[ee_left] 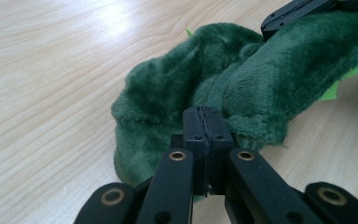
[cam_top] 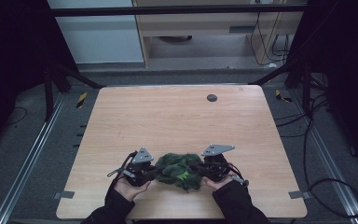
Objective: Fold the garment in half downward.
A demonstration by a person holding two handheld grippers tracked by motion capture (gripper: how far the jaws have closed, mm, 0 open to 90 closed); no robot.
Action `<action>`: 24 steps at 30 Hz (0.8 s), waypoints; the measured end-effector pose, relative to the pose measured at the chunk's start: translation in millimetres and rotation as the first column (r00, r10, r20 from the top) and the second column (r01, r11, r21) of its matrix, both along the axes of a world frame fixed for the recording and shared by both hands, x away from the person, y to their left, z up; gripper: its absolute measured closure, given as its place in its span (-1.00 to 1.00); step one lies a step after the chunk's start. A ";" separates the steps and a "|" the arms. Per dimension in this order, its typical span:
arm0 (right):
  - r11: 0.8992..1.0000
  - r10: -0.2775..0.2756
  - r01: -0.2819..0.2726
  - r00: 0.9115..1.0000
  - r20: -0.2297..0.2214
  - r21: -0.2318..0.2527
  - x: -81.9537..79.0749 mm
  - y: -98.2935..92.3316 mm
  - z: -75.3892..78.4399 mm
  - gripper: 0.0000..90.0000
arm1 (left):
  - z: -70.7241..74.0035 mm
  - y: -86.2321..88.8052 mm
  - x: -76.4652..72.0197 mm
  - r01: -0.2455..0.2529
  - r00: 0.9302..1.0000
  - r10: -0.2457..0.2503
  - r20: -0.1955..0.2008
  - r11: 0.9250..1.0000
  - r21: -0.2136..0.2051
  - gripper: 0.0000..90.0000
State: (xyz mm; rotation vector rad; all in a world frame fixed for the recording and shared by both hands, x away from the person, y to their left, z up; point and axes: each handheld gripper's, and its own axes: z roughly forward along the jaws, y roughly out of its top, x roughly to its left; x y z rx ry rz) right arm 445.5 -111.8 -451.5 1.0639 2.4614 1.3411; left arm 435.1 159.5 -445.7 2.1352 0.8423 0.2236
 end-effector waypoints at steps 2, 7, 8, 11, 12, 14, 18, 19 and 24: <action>1.000 0.002 -0.002 1.000 -0.002 0.000 -1.5 -0.3 -0.4 0.96 | -0.6 0.1 -2.6 0.004 1.000 -0.004 -0.001 1.000 0.000 1.00; 1.000 0.007 -0.007 1.000 -0.008 0.002 -5.5 -1.6 -1.3 0.95 | -1.6 0.1 -5.9 0.011 1.000 -0.011 -0.005 1.000 0.002 1.00; 1.000 0.008 -0.008 1.000 -0.008 0.002 -6.5 -1.5 -1.7 0.95 | -2.2 0.0 -6.7 0.013 1.000 -0.013 -0.005 1.000 0.004 1.00; 1.000 0.016 -0.016 1.000 -0.014 0.005 -9.1 -1.5 -2.7 0.95 | -3.8 -0.4 -9.0 0.014 1.000 -0.014 -0.012 1.000 0.009 1.00; 1.000 0.019 -0.019 1.000 -0.016 0.004 -10.1 -1.3 -3.0 0.95 | -4.2 -0.4 -9.5 0.016 1.000 -0.016 -0.013 1.000 0.010 1.00; 1.000 0.020 -0.020 1.000 -0.019 0.004 -11.3 -1.3 -3.5 0.94 | -5.3 -1.0 -11.2 0.017 1.000 -0.017 -0.019 1.000 0.013 1.00; 1.000 0.023 -0.023 0.999 -0.027 0.002 -13.8 -2.0 -5.2 0.93 | -9.0 -3.6 -15.1 0.026 0.999 -0.025 -0.030 0.999 0.023 1.00; 1.000 0.024 -0.024 0.999 -0.030 0.001 -14.4 -2.2 -5.8 0.93 | -9.7 -4.0 -15.7 0.028 0.999 -0.027 -0.032 0.999 0.024 1.00; 1.000 0.029 -0.029 0.999 -0.039 -0.004 -16.9 -1.7 -8.2 0.93 | -12.4 -5.0 -17.4 0.026 0.999 -0.025 -0.041 0.999 0.032 1.00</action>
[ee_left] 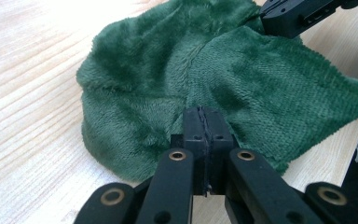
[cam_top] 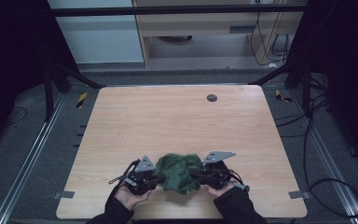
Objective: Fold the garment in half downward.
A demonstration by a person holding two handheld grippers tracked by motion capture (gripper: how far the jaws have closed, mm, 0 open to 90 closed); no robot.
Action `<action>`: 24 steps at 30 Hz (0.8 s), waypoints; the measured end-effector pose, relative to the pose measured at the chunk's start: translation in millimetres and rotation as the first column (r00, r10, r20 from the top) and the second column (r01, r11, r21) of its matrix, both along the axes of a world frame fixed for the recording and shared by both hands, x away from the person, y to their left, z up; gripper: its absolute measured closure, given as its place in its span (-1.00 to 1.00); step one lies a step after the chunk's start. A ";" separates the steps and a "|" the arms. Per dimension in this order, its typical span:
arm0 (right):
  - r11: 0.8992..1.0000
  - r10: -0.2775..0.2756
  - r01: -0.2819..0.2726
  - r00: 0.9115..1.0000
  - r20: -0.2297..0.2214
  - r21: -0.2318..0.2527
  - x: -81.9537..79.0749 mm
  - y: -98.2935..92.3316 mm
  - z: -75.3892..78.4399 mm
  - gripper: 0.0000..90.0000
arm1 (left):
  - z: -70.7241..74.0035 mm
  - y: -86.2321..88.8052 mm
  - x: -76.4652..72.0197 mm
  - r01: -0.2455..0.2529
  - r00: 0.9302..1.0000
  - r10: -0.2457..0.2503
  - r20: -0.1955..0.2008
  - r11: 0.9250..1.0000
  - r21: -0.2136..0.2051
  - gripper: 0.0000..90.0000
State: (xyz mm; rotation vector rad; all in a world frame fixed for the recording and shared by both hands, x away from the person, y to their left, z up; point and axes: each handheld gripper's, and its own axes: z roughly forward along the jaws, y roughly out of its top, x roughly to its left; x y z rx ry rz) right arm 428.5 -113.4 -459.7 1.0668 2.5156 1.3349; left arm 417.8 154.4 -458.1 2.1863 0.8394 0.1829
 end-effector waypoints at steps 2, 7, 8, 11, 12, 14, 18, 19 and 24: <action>1.000 0.004 -0.004 1.000 -0.003 0.000 -0.7 -0.1 -1.1 0.92 | -1.1 -0.4 -0.5 -0.001 1.000 0.001 0.000 1.000 0.006 1.00; 1.000 0.004 -0.004 1.000 -0.016 -0.003 -2.4 -0.2 -4.8 0.92 | -5.6 -3.4 -2.1 0.005 1.000 -0.004 -0.005 0.999 0.031 1.00; 1.000 0.007 -0.007 1.000 -0.017 -0.004 -2.5 0.0 -5.7 0.92 | -6.8 -4.3 -2.3 0.003 1.000 -0.003 -0.006 0.999 0.036 1.00; 1.000 0.008 -0.008 1.000 -0.027 -0.010 -3.4 0.3 -8.4 0.92 | -9.6 -5.6 -2.4 0.001 1.000 0.000 -0.015 0.999 0.042 1.00; 1.000 0.009 -0.009 1.000 -0.025 -0.011 -3.2 0.1 -8.9 0.92 | -10.4 -5.8 -2.4 0.001 1.000 0.000 -0.016 0.999 0.045 1.00; 1.000 0.008 -0.008 1.000 -0.028 -0.011 -3.3 -0.8 -9.9 0.93 | -12.1 -6.6 -2.5 0.003 1.000 -0.002 -0.022 0.999 0.051 1.00; 1.000 0.008 -0.008 0.999 -0.040 -0.015 -2.9 -3.0 -13.7 0.93 | -14.8 -8.1 -2.7 0.004 1.000 -0.003 -0.026 0.998 0.057 1.00; 1.000 0.005 -0.005 0.999 -0.043 -0.018 -3.2 -2.9 -14.7 0.93 | -15.2 -8.4 -2.7 0.005 1.000 -0.004 -0.027 0.998 0.059 1.00; 1.000 0.006 -0.007 0.999 -0.039 -0.027 -3.3 -2.3 -16.2 0.92 | -17.0 -9.3 -2.8 0.007 1.000 -0.005 -0.030 0.998 0.064 1.00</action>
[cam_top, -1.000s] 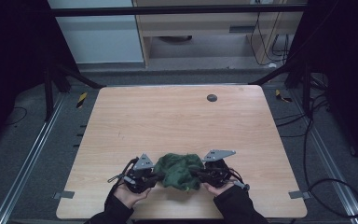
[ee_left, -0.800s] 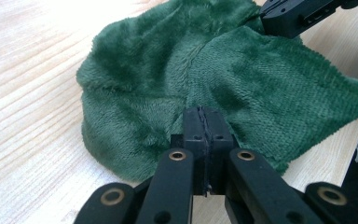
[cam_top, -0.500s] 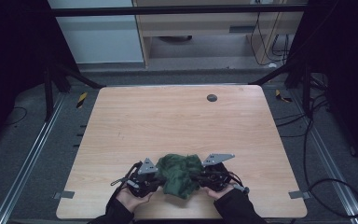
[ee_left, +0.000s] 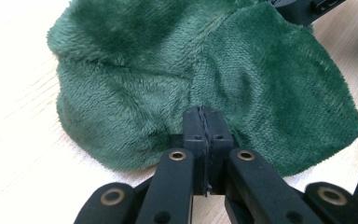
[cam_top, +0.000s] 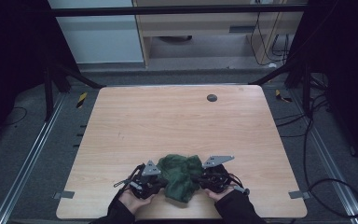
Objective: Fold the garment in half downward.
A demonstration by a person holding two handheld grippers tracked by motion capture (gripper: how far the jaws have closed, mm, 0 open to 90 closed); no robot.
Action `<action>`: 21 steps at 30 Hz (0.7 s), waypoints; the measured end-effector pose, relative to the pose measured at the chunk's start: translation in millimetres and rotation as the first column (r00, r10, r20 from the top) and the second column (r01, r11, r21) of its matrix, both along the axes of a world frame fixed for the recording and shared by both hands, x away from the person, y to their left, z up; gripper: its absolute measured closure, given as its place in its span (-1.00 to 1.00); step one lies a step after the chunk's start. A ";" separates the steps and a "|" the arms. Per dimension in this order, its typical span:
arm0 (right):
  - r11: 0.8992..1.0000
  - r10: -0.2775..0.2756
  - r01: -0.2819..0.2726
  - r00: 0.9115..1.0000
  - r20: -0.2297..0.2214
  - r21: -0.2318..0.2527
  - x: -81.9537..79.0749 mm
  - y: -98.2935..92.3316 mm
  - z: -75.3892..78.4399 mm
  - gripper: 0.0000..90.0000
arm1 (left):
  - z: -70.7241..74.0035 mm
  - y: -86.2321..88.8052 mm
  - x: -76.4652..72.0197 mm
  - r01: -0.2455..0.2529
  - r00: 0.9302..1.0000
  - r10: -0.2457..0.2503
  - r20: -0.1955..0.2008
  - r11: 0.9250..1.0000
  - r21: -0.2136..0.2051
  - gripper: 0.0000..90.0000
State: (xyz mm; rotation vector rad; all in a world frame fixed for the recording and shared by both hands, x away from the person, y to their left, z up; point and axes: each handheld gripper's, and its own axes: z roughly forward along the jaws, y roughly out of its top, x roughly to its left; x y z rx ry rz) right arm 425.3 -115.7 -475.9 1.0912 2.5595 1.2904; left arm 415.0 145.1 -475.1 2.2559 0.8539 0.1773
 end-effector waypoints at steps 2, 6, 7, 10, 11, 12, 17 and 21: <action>1.000 0.002 -0.002 1.000 0.003 0.002 0.1 -0.3 0.1 0.91 | 1.2 1.0 0.0 -0.002 1.000 0.002 0.004 1.000 -0.005 0.99; 1.000 -0.006 0.006 1.000 0.015 0.023 0.1 -2.8 4.4 0.83 | 6.7 5.1 0.5 -0.026 0.999 0.026 0.020 0.999 -0.024 0.90; 1.000 -0.014 0.014 1.000 0.020 0.027 0.0 -3.9 6.2 0.81 | 8.6 6.7 0.8 -0.031 0.999 0.031 0.030 0.999 -0.028 0.89; 0.998 -0.039 0.037 0.999 0.038 0.041 -0.2 -8.7 11.9 0.75 | 13.5 13.2 1.0 -0.050 0.998 0.052 0.045 0.998 -0.041 0.84; 0.998 -0.049 0.047 0.998 0.043 0.049 0.0 -10.6 13.2 0.74 | 14.8 15.7 1.1 -0.060 0.997 0.062 0.047 0.997 -0.046 0.82; 0.997 -0.056 0.053 0.997 0.052 0.053 0.4 -13.0 14.7 0.72 | 16.1 18.6 1.6 -0.069 0.996 0.071 0.051 0.996 -0.051 0.81; 0.993 -0.102 0.097 0.992 0.073 0.065 2.5 -24.4 19.5 0.62 | 20.6 34.4 5.7 -0.119 0.991 0.123 0.060 0.990 -0.071 0.75; 0.989 -0.142 0.136 0.986 0.093 0.064 3.9 -34.9 20.8 0.50 | 21.8 46.0 8.7 -0.163 0.983 0.169 0.074 0.984 -0.077 0.63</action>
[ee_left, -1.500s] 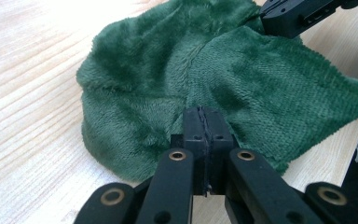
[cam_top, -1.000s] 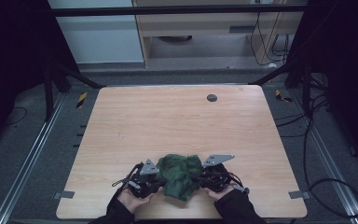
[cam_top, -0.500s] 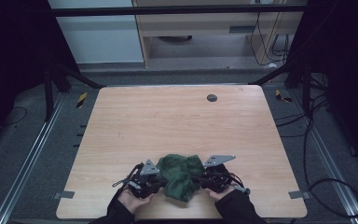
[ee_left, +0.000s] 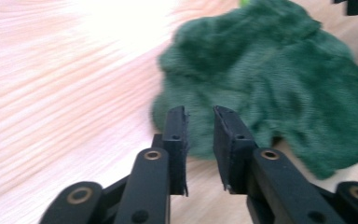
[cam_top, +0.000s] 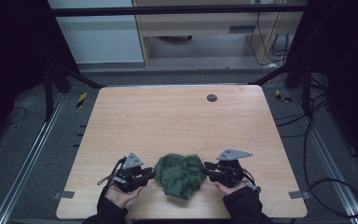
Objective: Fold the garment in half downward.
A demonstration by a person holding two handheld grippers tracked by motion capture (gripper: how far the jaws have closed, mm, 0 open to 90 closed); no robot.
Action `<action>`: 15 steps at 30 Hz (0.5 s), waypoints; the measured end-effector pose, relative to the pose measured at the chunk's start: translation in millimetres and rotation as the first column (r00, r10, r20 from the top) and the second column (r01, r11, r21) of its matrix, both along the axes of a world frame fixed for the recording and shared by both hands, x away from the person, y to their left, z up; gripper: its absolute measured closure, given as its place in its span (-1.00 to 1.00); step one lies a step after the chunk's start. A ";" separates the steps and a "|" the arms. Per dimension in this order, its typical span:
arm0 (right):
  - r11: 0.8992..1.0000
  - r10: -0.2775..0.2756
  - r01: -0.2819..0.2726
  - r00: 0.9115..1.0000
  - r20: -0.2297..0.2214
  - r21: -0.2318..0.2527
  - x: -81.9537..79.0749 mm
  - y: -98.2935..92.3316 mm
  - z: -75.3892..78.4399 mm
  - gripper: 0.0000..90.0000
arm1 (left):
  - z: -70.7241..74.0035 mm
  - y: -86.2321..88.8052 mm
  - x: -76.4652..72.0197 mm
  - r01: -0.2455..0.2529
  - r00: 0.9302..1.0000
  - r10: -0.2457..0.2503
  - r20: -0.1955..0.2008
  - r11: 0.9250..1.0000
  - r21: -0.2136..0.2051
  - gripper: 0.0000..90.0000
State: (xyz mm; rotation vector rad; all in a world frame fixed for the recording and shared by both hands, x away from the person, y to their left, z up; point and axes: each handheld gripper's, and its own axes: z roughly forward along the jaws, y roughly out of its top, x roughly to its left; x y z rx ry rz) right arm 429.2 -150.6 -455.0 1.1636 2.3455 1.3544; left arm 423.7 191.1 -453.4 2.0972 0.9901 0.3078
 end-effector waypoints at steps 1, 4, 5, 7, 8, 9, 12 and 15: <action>1.000 -0.014 0.014 1.000 0.001 -0.002 0.2 -2.7 0.0 0.47 | -0.1 3.1 0.8 -0.014 1.000 0.014 0.001 1.000 -0.005 0.60; 0.999 -0.050 0.050 0.999 0.013 -0.009 1.3 -12.0 -0.8 0.34 | -1.3 12.7 3.4 -0.048 0.999 0.048 0.009 0.999 -0.003 0.51; 0.998 -0.063 0.063 0.998 0.013 -0.010 1.7 -14.9 -1.2 0.30 | -1.9 15.9 4.3 -0.061 0.998 0.061 0.014 0.998 0.000 0.48; 0.996 -0.088 0.088 0.996 0.014 -0.017 2.2 -21.1 -2.1 0.22 | -3.6 22.2 6.2 -0.085 0.996 0.085 0.027 0.996 0.004 0.40; 0.995 -0.100 0.100 0.995 0.015 -0.022 2.7 -24.1 -3.0 0.18 | -4.3 24.5 7.0 -0.093 0.995 0.093 0.030 0.996 0.008 0.35; 0.993 -0.111 0.112 0.994 0.013 -0.026 2.8 -26.1 -3.6 0.13 | -5.6 28.3 8.1 -0.108 0.994 0.107 0.035 0.994 0.013 0.30; 0.987 -0.154 0.154 0.988 0.016 -0.038 5.2 -36.1 -7.4 0.00 | -8.6 35.9 10.3 -0.136 0.990 0.135 0.036 0.991 0.014 0.16; 0.983 -0.179 0.179 0.984 0.013 -0.038 6.8 -42.8 -9.6 -0.05 | -10.8 42.6 12.2 -0.156 0.987 0.155 0.042 0.988 0.018 0.08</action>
